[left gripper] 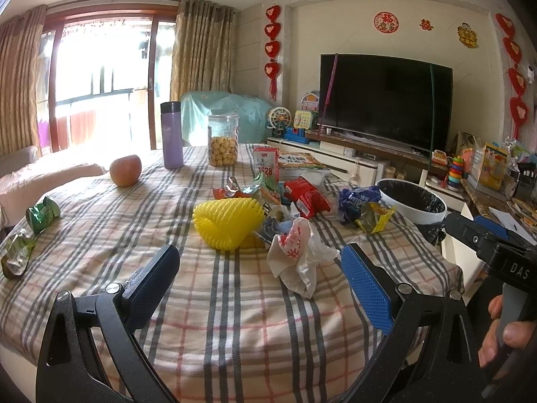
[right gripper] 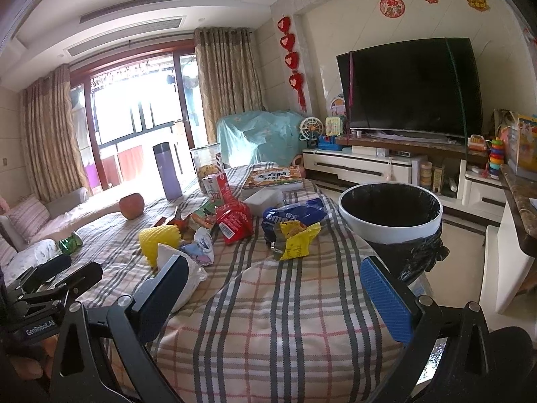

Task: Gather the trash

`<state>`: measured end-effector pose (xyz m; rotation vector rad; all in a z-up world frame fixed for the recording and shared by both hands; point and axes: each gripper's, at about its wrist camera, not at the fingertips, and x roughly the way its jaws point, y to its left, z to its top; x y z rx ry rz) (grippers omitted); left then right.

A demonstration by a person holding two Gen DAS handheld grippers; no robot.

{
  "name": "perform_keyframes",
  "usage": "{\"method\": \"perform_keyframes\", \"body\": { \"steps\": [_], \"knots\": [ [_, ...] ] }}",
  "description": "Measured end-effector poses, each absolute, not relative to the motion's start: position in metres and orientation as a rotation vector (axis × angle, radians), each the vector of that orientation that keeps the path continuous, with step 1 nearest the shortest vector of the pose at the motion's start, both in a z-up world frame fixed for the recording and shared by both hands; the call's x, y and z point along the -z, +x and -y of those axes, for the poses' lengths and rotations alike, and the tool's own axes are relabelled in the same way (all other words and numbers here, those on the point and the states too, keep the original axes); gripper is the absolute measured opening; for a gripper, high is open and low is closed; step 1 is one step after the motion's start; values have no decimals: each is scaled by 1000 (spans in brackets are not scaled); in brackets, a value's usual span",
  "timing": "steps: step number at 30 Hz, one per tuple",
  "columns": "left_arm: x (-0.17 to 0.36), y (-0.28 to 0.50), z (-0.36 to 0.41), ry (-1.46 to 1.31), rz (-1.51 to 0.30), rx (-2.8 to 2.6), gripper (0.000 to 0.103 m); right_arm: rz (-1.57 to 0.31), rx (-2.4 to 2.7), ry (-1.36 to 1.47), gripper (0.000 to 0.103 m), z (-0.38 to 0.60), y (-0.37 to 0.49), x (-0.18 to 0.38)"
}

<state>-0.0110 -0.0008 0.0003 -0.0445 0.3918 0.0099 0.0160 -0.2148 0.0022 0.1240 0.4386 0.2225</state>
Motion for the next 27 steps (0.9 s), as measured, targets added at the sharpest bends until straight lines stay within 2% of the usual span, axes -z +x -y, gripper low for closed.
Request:
{"method": "perform_keyframes", "body": {
  "steps": [14,27],
  "knots": [
    [13,3,6,-19,-444,-11,99,-494,-249,143,103,222,31,4],
    [32,54,17,-39,-547,42,99,-620,-270,179,103,233,83,25]
  ]
}}
